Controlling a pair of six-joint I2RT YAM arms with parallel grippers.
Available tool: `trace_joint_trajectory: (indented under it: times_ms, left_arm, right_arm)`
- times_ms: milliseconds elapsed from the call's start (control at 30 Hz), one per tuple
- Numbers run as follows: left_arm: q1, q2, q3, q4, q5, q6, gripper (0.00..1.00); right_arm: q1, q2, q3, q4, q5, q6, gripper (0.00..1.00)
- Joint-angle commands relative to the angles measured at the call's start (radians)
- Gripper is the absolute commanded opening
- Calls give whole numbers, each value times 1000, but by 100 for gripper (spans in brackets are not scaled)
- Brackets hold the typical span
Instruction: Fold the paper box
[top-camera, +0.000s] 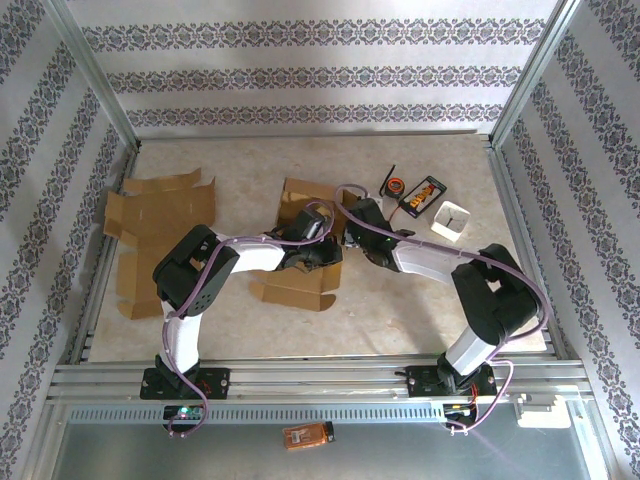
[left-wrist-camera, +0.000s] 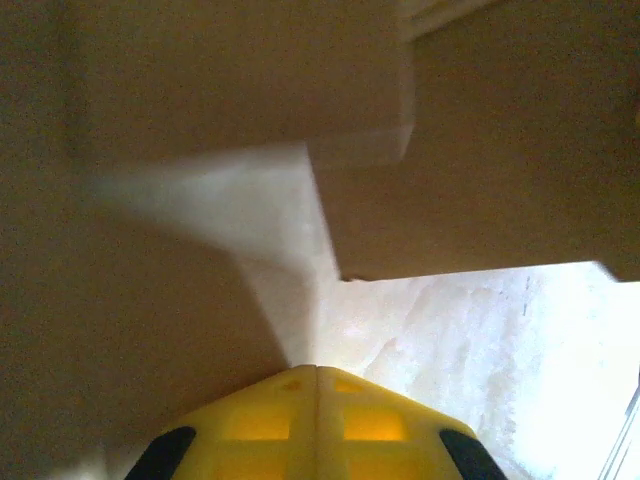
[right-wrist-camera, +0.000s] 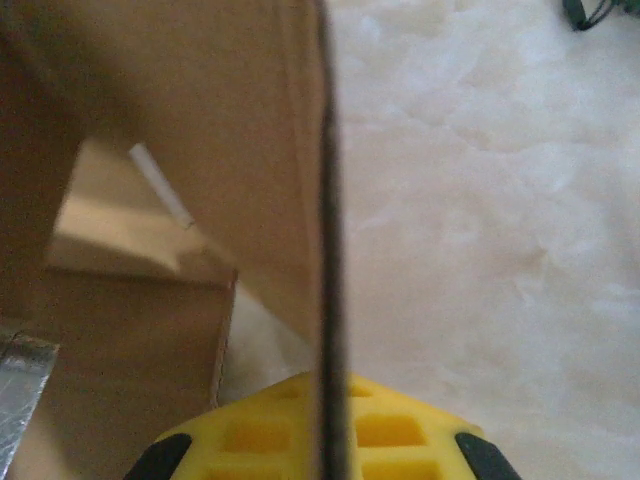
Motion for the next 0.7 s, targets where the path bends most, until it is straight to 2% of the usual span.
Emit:
trace_joint_trajectory:
  times_ms: [0,167,333,500,667]
  left_arm:
    - [-9,-2,24,53,-8,-15,0]
    - [-7,-70,-14,59,-43,-10,3]
    - [-9,-201,-70,8,-98,6,6]
    - [-9,-316,-91,-204,-245,82,6]
    - [-7,-321,-108,-316,-339,133,0]
  right_arm:
    - [19,45,-27,-4,63,11,8]
    - [23,60,-45,6,91,-1,7]
    - [23,30,-46,0,119,-36,6]
    - [23,-8,-26,-16,134,-72,6]
    - [27,-47,3,-51,151,-113,6]
